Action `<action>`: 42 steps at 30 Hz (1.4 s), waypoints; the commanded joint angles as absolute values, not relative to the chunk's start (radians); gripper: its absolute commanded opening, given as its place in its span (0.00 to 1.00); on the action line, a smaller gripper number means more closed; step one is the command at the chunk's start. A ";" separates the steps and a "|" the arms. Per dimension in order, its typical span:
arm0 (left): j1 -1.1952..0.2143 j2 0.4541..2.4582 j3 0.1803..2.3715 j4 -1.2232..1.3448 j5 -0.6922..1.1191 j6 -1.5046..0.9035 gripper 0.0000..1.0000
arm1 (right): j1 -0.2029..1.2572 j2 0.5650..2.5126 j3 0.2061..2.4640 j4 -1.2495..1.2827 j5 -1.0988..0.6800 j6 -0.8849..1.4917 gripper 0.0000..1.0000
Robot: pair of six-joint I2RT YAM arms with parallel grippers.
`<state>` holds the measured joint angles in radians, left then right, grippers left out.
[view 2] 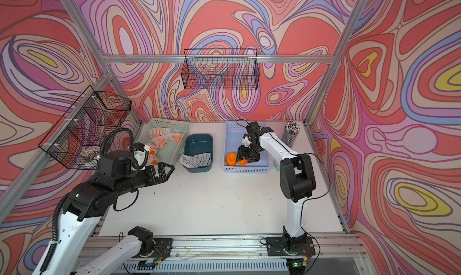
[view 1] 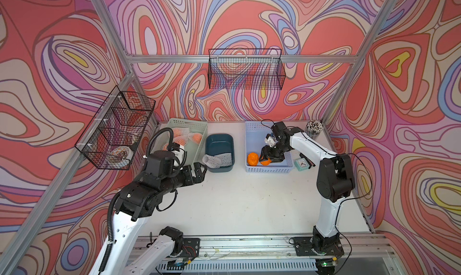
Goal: Remove foam nets from oranges
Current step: Place the orange in the basket.
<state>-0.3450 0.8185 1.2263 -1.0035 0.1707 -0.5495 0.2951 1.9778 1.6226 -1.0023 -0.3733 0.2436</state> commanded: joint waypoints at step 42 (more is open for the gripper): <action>-0.338 0.840 1.190 -1.017 0.131 -0.559 1.00 | 0.264 2.016 1.568 -0.942 -0.442 0.209 0.75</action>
